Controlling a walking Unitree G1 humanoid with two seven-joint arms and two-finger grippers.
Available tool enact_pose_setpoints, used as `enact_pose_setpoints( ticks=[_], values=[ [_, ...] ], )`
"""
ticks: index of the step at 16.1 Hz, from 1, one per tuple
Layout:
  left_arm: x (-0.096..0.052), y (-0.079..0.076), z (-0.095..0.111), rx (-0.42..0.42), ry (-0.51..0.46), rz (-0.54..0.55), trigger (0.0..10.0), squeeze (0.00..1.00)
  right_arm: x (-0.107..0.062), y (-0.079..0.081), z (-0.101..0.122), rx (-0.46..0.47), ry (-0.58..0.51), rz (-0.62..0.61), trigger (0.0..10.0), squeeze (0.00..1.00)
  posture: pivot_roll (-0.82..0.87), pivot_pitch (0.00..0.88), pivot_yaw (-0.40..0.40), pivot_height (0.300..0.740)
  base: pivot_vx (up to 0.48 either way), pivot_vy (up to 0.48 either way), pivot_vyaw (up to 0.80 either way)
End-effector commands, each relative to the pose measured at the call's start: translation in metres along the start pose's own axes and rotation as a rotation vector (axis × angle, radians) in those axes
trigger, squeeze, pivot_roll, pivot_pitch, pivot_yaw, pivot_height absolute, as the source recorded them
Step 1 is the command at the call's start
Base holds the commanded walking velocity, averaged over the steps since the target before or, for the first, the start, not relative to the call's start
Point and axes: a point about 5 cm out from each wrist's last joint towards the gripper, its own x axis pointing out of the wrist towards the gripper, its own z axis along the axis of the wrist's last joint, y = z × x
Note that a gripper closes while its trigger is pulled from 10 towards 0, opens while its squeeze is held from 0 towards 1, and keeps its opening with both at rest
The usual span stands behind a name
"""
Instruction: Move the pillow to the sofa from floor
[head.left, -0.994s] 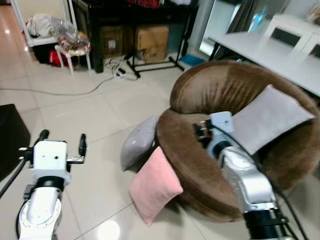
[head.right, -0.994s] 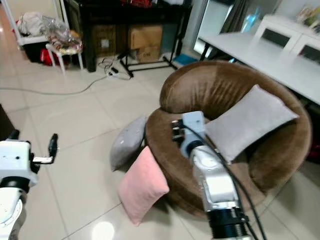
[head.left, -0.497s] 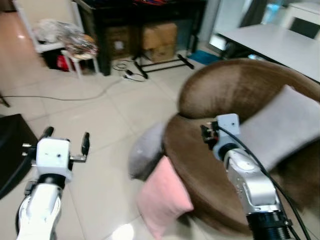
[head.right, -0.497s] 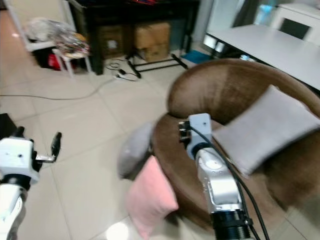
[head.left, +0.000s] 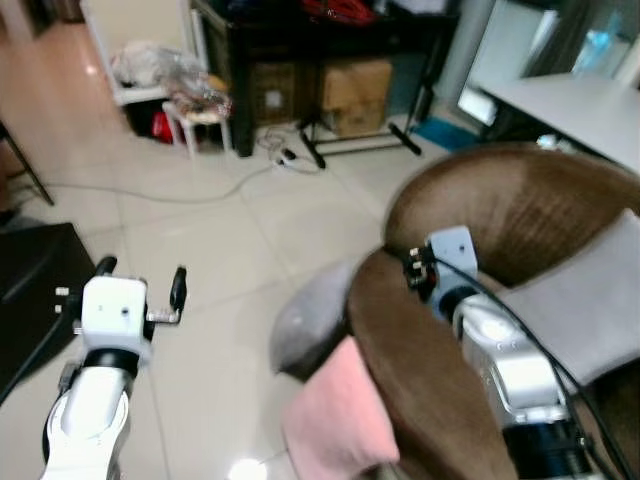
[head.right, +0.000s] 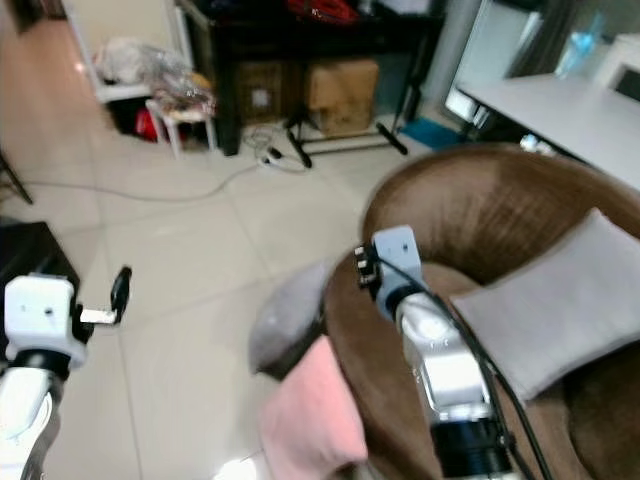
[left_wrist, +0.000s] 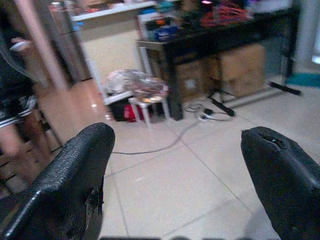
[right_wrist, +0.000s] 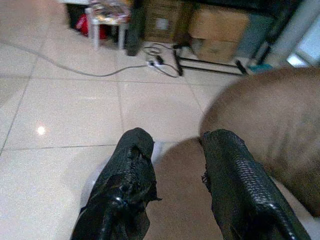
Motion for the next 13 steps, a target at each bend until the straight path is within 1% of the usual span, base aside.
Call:
enact_pose_setpoints(
  ticks=[1,2,3,5,6,7,8,10,12,13],
  values=[
    [-0.003,0.003,-0.002,0.005,0.007,0.031,10.0,0.0,0.005,0.005,0.009,-0.014,-0.026,0.041,10.0,0.0,0.07,0.0,-0.121,0.74,0.289,0.0,0.8],
    [-0.003,0.003,-0.002,0.008,0.009,0.039,10.0,0.0,0.005,0.005,0.009,-0.015,-0.024,0.046,10.0,0.0,0.07,0.0,-0.129,0.74,0.24,0.0,0.8],
    [-0.004,0.003,-0.001,0.015,0.004,0.041,10.0,0.0,0.006,0.003,0.008,0.01,-0.006,0.045,10.0,0.0,0.07,0.0,-0.135,0.74,0.0,0.0,0.0],
    [-0.005,0.002,-0.001,0.018,-0.001,0.038,10.0,0.0,0.006,0.002,0.006,0.024,0.003,0.046,10.0,0.0,0.07,0.0,-0.141,0.74,0.0,0.0,0.0],
    [-0.004,0.003,-0.002,0.027,0.002,0.043,10.0,0.0,0.005,0.001,0.003,0.067,-0.008,0.031,10.0,0.0,0.07,0.0,-0.136,0.73,0.0,0.0,0.0],
    [-0.004,0.003,-0.003,0.033,0.004,0.045,10.0,0.0,0.005,0.001,0.003,0.076,-0.018,0.027,10.0,0.0,0.07,0.0,-0.136,0.721,0.0,0.0,0.0],
    [-0.004,0.004,-0.004,0.044,0.008,0.049,10.0,0.0,0.004,0.0,0.001,0.066,-0.018,0.014,10.0,0.0,0.06,0.0,-0.13,0.711,0.0,0.0,0.0],
    [-0.003,0.006,-0.007,0.083,0.021,0.054,10.0,0.0,0.002,-0.001,0.0,0.088,-0.029,-0.023,10.0,0.0,0.06,0.0,-0.106,0.686,0.0,0.0,0.0],
    [-0.003,0.008,-0.006,0.101,0.017,0.049,10.0,0.0,0.002,0.0,-0.001,0.097,-0.03,-0.031,10.0,0.0,0.06,0.0,-0.093,0.671,0.0,0.0,0.0],
    [0.0,0.011,-0.004,0.114,0.008,0.04,10.0,0.0,0.001,0.003,-0.003,0.113,-0.033,-0.037,10.0,0.0,0.06,0.0,-0.065,0.656,0.0,0.0,0.0]
  ],
)
